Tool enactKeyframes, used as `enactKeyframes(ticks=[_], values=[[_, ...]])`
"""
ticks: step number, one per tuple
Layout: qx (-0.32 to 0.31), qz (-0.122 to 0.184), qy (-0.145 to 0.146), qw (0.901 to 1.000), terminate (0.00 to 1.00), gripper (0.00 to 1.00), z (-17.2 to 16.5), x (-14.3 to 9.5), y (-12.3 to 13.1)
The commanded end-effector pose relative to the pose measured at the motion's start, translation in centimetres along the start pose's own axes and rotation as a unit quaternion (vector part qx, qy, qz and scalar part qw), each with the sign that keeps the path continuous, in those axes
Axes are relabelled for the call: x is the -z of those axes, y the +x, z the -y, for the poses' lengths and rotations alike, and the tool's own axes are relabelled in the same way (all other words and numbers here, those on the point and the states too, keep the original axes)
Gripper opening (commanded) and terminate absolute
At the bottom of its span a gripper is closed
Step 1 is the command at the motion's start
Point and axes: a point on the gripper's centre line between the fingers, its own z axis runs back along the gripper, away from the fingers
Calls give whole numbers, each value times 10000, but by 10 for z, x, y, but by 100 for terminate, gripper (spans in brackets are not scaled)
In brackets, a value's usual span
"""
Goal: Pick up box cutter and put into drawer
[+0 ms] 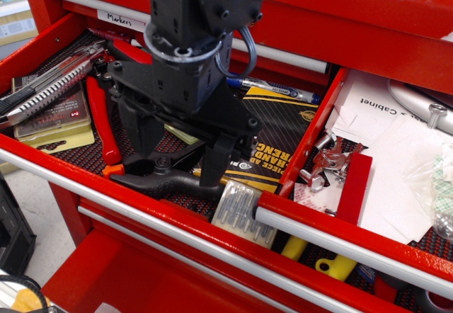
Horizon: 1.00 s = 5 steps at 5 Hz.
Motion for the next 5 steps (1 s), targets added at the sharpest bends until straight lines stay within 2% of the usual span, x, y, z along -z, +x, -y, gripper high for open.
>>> enactKeyframes(ticks=[1,2,3,4,5], values=[[0,0,0,10000,0,100,0,0,0],[411,41,312,9987,0,100,-41,2,14],[1068,30,773,9913,0,100,-88,4,33],[1532,117,729,9854,0,100,-133,13,56],[1798,314,798,9800,0,100,-173,35,73]])
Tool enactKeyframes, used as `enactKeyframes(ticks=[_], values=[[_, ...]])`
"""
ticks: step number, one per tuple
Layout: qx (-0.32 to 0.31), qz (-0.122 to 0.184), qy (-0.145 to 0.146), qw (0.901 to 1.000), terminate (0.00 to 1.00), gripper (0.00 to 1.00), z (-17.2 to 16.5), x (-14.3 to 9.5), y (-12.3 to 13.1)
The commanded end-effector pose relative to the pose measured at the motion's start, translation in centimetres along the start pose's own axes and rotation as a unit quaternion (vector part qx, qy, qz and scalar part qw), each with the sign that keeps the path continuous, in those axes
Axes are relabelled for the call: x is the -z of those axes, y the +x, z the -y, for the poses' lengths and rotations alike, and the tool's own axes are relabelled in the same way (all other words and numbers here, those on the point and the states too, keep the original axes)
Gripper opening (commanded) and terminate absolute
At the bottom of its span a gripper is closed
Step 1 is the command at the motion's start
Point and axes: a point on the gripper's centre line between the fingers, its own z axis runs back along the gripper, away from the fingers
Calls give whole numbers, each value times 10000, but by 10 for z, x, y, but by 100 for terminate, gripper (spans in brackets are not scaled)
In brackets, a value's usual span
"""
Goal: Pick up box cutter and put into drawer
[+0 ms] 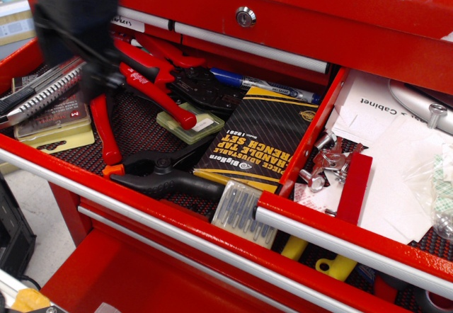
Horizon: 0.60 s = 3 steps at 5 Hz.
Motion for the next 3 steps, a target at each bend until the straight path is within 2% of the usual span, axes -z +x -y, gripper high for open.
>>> enactKeyframes(ticks=[1,3], values=[[128,383,157,9991,0,100,-44,28,9],[371,495,248,9978,0,100,-77,56,6]])
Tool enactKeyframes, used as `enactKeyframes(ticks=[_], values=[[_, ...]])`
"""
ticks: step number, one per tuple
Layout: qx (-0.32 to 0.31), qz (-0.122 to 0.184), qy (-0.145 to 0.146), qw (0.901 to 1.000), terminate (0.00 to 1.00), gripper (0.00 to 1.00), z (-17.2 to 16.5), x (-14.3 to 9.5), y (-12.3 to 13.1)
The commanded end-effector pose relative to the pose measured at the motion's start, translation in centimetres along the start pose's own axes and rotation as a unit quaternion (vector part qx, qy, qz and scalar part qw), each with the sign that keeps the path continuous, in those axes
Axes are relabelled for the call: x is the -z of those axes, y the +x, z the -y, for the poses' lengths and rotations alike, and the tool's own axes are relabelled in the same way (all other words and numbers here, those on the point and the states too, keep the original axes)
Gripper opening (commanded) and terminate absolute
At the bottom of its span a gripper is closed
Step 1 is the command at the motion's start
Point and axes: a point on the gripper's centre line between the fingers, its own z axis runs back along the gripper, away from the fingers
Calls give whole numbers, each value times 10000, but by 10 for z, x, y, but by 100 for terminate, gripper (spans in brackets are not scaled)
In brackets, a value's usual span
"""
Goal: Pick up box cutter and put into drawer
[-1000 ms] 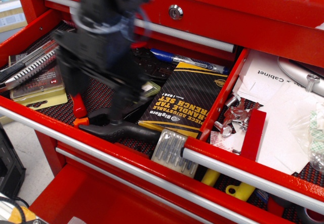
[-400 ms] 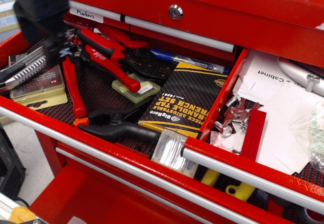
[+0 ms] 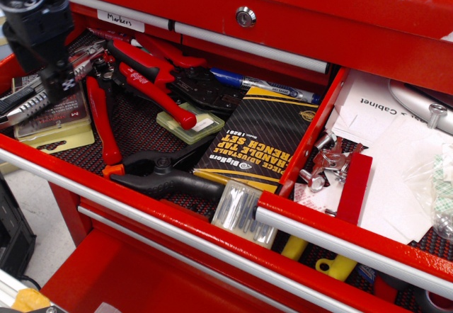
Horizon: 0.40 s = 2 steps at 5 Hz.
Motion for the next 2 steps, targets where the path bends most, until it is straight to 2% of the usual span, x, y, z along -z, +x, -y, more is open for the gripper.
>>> enactKeyframes(ticks=[1,2], values=[[179,446,362,9982,0,100,-34,10,0],[30,675,120,9976,0,100,-39,30,1]])
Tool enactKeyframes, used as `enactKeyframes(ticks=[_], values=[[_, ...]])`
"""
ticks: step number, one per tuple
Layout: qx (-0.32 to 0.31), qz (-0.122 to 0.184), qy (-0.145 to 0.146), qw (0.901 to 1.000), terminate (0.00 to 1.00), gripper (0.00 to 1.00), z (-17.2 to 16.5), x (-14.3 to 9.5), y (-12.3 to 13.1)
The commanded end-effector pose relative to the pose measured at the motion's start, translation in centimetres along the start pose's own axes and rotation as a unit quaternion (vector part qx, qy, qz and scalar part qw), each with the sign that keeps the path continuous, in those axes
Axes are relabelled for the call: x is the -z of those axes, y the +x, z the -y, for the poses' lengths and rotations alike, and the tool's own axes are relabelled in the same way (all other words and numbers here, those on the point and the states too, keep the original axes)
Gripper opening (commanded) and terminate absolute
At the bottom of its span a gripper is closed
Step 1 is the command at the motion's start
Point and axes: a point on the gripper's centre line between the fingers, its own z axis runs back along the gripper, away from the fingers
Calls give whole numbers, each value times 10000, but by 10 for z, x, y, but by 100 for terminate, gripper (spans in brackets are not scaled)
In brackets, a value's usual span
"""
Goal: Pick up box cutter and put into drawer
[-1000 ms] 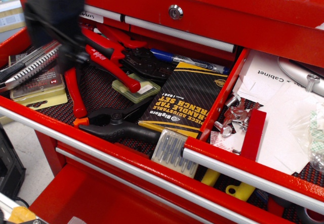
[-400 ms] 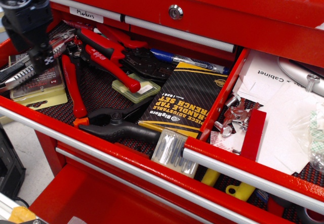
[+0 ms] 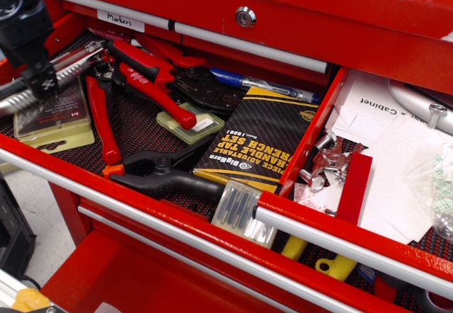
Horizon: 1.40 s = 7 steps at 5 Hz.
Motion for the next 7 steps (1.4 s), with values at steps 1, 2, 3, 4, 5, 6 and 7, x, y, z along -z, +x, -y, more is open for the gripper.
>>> enactKeyframes(ticks=[1,2,3,4,5,6,7], values=[[-169,300,-455,9984,0,100,-7,17,9],[-151,258,-521,9982,0,0,2,11,8],[462,337,-186,9982,0,0,14,-18,8],[1578,655,-134,9852,0,0,32,-67,13],[2336,826,206,9686,0,0,55,-104,30],[2728,782,262,9585,0,0,95,-138,50],[2230,555,-27,9732,0,0,134,-154,78]])
